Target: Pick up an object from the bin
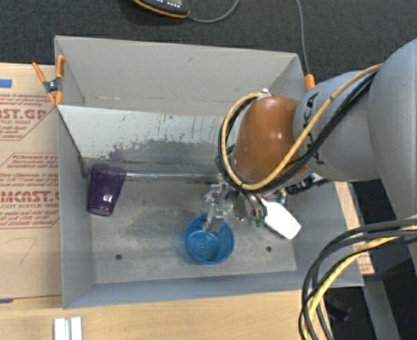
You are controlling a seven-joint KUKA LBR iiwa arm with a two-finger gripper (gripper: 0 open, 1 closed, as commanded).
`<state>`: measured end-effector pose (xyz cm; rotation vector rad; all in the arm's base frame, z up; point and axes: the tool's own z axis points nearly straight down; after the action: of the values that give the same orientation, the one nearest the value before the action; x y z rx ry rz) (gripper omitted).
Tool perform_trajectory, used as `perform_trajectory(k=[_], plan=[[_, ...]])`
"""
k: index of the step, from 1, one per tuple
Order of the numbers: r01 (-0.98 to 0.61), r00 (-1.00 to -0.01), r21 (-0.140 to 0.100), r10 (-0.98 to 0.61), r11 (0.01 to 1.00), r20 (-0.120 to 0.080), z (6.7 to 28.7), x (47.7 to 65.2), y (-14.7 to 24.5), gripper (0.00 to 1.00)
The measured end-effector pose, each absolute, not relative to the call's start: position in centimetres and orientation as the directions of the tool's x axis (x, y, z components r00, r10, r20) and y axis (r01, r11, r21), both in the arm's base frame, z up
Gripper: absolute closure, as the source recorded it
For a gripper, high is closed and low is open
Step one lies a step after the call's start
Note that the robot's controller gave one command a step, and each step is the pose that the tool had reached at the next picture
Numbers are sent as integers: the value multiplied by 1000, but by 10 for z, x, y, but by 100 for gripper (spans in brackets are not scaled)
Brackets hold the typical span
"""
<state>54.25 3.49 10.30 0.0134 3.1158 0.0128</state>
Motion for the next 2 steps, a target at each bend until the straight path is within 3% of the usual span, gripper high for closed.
perform_trajectory(k=[2], plan=[[8, -1000, 9, 9, 1000, -26, 103, 543, 35, 100]])
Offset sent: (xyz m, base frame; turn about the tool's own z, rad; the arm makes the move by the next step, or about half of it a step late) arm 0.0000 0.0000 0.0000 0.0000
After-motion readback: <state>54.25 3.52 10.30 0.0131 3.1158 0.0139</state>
